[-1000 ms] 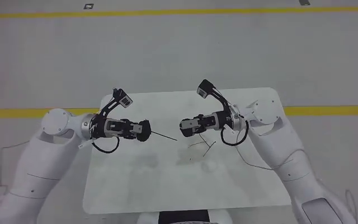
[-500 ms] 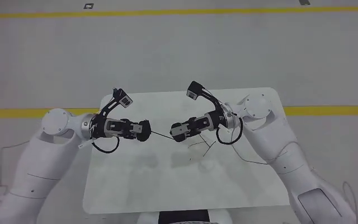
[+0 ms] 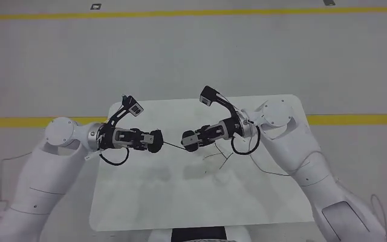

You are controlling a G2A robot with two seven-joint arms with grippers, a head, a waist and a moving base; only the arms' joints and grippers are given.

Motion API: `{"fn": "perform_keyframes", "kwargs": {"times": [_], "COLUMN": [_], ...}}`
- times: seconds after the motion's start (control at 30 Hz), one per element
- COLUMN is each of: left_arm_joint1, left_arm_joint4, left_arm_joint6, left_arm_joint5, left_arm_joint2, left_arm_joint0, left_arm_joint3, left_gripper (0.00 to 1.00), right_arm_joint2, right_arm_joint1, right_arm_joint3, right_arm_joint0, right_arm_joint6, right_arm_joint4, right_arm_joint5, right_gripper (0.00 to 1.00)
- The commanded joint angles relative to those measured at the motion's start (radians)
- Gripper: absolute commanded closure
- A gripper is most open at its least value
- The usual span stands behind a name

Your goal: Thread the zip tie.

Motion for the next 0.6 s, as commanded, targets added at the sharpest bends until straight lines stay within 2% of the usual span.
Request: {"fn": "perform_keyframes", "kwargs": {"times": [0.0, 0.27, 0.57], "left_arm_joint1": [0.000, 0.000, 0.000], "left_arm_joint4": [0.000, 0.000, 0.000], "left_arm_joint6": [0.000, 0.000, 0.000], "left_arm_joint5": [0.000, 0.000, 0.000], "left_arm_joint2": [0.000, 0.000, 0.000], "left_arm_joint0": [0.000, 0.000, 0.000], "left_arm_joint3": [0.000, 0.000, 0.000], "left_gripper": [1.00, 1.00, 1.00], "right_arm_joint2": [-0.004, -0.017, -0.048], "right_arm_joint1": [0.000, -0.003, -0.012], "right_arm_joint3": [0.000, 0.007, 0.029], "right_arm_joint0": [0.003, 0.018, 0.044], "right_arm_joint6": [0.001, -0.045, -0.024], "right_arm_joint4": [-0.002, -0.022, 0.010], "right_arm_joint5": [-0.001, -0.010, -0.025], "right_gripper": [0.79, 0.81, 0.81]}}
